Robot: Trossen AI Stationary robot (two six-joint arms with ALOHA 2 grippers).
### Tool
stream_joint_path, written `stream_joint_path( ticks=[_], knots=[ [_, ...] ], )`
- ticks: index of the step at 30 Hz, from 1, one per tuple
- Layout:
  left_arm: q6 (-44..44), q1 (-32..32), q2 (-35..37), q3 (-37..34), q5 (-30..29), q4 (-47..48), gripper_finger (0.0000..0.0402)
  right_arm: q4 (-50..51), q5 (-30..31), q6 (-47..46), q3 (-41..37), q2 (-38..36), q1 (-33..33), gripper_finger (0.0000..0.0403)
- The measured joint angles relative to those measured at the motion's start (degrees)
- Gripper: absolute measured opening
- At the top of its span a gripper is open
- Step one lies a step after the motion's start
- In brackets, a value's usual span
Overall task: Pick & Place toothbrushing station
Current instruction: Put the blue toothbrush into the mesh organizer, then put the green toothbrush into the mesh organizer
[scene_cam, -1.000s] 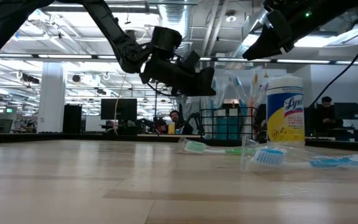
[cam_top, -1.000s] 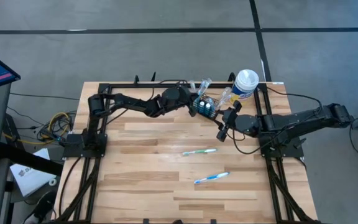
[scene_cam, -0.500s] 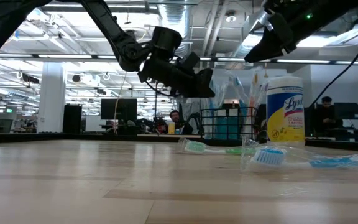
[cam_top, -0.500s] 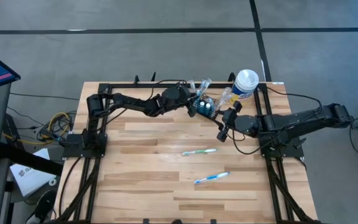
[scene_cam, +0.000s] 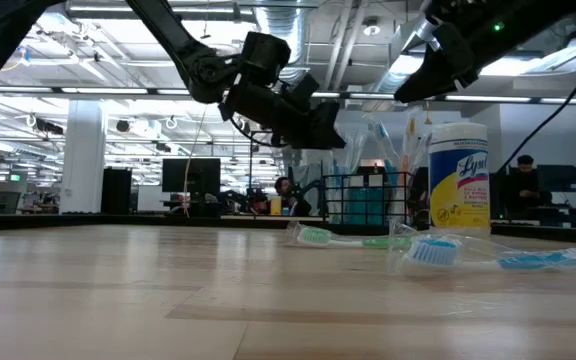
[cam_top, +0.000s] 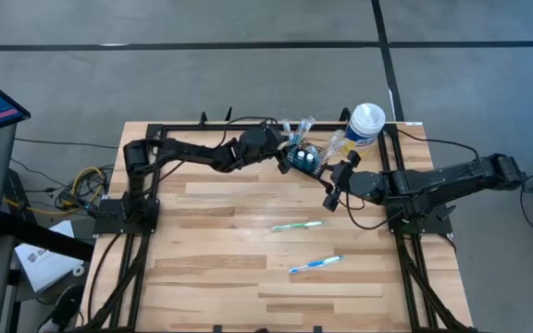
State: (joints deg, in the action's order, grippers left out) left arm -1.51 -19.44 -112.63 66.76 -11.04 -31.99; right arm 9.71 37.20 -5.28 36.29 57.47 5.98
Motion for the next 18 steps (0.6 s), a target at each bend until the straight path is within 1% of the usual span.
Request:
stream_joint_path(
  ticks=[4, 11, 15, 18],
  knots=[
    [-0.05, -0.02, 2.23, 0.01, -0.07, 1.4, 0.0134, 0.6, -0.12, -0.78, -0.06, 0.0, 0.0, 0.0179],
    [0.37, 0.59, 7.45, -0.02, 0.28, 10.74, 0.0139, 0.66, -0.9, -1.77, -0.06, 0.0, 0.0, 0.0179],
    [0.43, 2.48, 9.49, 0.02, 0.41, 14.7, 0.0136, 0.62, -2.83, -1.85, -0.06, 0.0, 0.0, 0.0176],
    [0.46, 4.39, 10.73, 0.0, 0.45, 16.2, 0.0137, 0.61, -2.92, -1.86, -0.06, 0.0, 0.0, 0.0176]
  ],
)
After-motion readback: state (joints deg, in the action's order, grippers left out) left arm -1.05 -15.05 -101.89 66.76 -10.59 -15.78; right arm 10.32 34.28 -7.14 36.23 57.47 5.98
